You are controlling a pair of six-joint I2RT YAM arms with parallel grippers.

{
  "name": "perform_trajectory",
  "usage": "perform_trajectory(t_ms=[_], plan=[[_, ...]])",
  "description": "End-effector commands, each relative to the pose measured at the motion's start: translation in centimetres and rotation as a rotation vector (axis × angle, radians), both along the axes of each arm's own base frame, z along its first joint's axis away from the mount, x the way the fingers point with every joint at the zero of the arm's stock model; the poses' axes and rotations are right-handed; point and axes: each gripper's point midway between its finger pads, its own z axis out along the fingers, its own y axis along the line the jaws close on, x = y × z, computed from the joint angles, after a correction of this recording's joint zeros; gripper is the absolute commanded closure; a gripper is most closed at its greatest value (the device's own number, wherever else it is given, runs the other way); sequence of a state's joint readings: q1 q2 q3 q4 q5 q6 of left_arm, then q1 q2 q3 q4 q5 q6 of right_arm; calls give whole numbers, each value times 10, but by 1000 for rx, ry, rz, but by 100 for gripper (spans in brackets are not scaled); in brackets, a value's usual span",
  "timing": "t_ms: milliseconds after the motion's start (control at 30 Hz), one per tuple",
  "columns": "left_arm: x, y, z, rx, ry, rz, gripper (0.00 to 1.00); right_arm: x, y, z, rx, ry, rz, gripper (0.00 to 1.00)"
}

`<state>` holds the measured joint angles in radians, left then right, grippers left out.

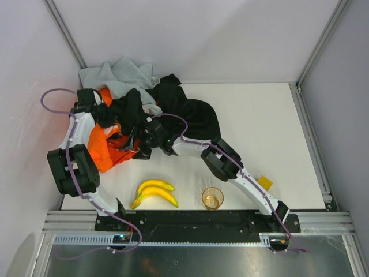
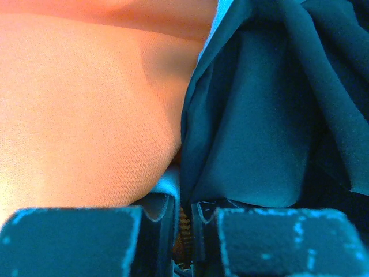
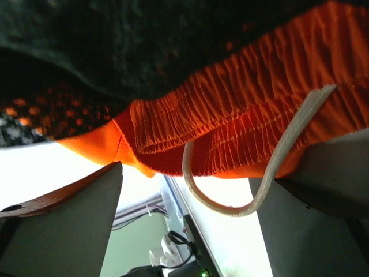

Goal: Pick out a specific cloth from the pile

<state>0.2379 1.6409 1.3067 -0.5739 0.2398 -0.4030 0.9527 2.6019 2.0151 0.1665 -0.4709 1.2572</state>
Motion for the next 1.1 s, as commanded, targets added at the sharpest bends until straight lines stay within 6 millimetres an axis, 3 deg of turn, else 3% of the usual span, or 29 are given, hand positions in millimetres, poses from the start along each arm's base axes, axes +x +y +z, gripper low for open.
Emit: perform_trajectory(t_ms=[0, 67, 233, 567, 1067], plan=[[32, 4, 47, 9, -225, -8, 99, 18, 3, -18, -37, 8, -36, 9], [31, 3, 46, 8, -226, -12, 99, 24, 6, -17, -26, 8, -35, 17], [32, 2, 44, 2, -225, -15, 99, 32, 9, -16, 13, 24, -34, 50], [33, 0, 40, -14, -220, -22, 99, 27, 10, -4, 52, 11, 7, 97], [34, 0, 31, -18, -205, -21, 99, 19, -13, 39, 3, -133, 42, 100]])
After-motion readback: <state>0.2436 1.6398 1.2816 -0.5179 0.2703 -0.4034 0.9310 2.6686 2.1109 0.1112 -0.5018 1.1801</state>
